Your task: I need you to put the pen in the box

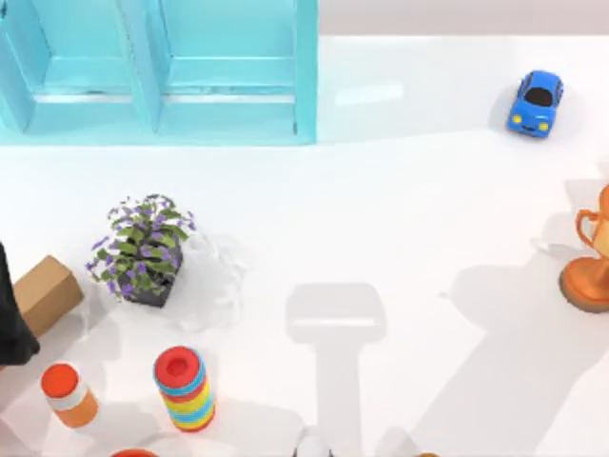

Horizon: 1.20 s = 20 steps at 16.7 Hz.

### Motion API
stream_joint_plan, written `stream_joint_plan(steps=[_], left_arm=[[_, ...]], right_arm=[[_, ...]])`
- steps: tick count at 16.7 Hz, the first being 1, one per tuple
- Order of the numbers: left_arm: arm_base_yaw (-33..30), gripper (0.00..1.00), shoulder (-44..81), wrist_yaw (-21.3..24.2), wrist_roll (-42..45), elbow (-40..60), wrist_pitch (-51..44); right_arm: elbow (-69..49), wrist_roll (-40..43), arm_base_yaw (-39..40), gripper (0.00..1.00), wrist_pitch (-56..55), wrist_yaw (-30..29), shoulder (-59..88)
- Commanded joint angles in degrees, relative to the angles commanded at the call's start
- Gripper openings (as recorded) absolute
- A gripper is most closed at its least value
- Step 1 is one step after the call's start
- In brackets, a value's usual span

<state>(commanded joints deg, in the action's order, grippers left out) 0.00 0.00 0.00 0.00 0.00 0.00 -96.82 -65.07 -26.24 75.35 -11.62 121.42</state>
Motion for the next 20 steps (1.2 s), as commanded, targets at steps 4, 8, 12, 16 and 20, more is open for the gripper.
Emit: stream_joint_plan(steps=[4, 8, 12, 16, 20], left_arm=[[0.0, 1.0, 0.0, 0.0, 0.0, 0.0, 0.0], [0.0, 1.0, 0.0, 0.0, 0.0, 0.0, 0.0], [0.0, 1.0, 0.0, 0.0, 0.0, 0.0, 0.0], [0.0, 1.0, 0.0, 0.0, 0.0, 0.0, 0.0], [0.0, 1.0, 0.0, 0.0, 0.0, 0.0, 0.0]], right_arm=[[0.0, 0.0, 0.0, 0.23, 0.0, 0.0, 0.0], [0.0, 0.0, 0.0, 0.53, 0.0, 0.0, 0.0], [0.0, 0.0, 0.0, 0.83, 0.0, 0.0, 0.0], [0.0, 0.0, 0.0, 1.0, 0.0, 0.0, 0.0], [0.0, 0.0, 0.0, 1.0, 0.0, 0.0, 0.0]])
